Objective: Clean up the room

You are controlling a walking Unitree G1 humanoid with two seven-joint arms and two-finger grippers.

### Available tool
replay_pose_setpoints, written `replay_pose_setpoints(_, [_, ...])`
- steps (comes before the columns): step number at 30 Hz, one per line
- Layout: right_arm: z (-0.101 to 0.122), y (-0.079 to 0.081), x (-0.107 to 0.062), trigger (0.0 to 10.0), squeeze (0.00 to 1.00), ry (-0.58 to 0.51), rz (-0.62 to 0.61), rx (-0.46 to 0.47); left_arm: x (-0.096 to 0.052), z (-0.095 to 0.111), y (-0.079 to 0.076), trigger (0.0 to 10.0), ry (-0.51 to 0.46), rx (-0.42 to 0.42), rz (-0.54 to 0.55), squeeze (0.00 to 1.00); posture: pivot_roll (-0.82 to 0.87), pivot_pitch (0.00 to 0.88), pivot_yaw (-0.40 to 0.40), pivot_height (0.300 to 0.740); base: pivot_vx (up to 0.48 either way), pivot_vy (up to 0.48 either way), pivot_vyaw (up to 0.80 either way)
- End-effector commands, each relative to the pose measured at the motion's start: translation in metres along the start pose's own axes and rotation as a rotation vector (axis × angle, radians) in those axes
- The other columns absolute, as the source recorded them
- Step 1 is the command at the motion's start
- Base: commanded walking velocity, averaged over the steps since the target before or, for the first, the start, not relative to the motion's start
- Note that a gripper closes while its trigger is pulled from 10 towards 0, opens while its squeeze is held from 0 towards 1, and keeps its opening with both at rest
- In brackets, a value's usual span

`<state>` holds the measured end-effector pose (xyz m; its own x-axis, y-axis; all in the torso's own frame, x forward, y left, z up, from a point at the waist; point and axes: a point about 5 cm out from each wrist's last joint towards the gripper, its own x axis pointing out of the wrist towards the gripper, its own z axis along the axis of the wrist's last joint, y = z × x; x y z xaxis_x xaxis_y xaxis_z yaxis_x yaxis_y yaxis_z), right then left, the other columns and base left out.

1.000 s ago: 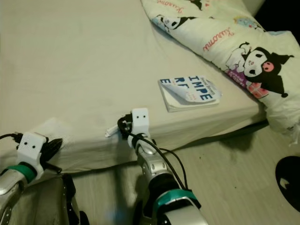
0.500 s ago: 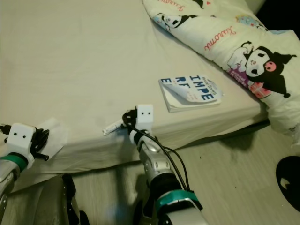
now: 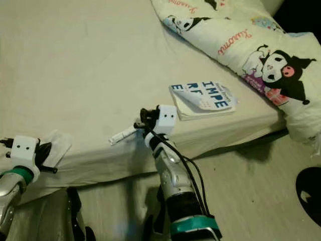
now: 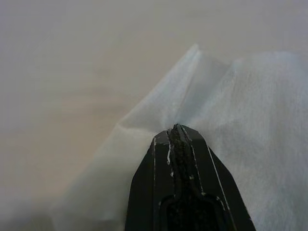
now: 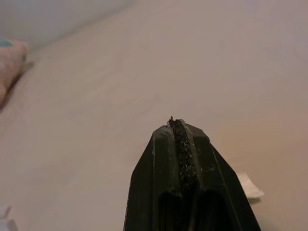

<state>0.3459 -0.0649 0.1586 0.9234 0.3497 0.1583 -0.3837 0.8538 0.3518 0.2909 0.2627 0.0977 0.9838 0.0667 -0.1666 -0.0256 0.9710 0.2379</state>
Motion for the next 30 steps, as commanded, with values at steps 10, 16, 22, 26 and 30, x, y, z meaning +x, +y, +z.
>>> replay_pose_setpoints(10, [-0.011, -0.006, -0.033, 0.0, 0.0, 0.007, -0.012, 0.054, -0.018, 0.032, -0.01, 0.0, -0.19, 0.041, -0.005, 0.0, 0.09, 0.146, -0.034, 0.5, 0.0, 0.0, 0.0])
replay_pose_setpoints(16, [-0.012, -0.005, -0.038, 0.0, 0.0, 0.02, -0.007, 0.056, -0.022, 0.037, -0.015, 0.0, -0.218, 0.035, -0.025, 0.0, 0.09, 0.144, -0.032, 0.5, 0.0, 0.0, 0.0])
replay_pose_setpoints(22, [-0.032, 0.027, -0.031, 10.0, 1.0, 0.139, 0.142, 0.063, -0.024, 0.046, -0.009, 0.0, -0.275, 0.096, 0.053, 0.0, 0.1, 0.156, -0.035, 0.5, 0.0, 0.0, 0.0])
replay_pose_setpoints(26, [-0.039, 0.03, -0.03, 10.0, 1.0, 0.165, 0.141, 0.076, -0.024, 0.049, -0.009, 0.0, -0.281, 0.098, 0.058, 0.0, 0.1, 0.163, -0.038, 0.5, 0.0, 0.0, 0.0])
replay_pose_setpoints(30, [-0.059, 0.037, -0.017, 10.0, 1.0, 0.247, 0.074, 0.113, -0.027, 0.054, -0.009, 0.0, -0.292, 0.098, 0.061, 0.0, 0.12, 0.179, -0.049, 0.5, 0.0, 0.0, 0.0])
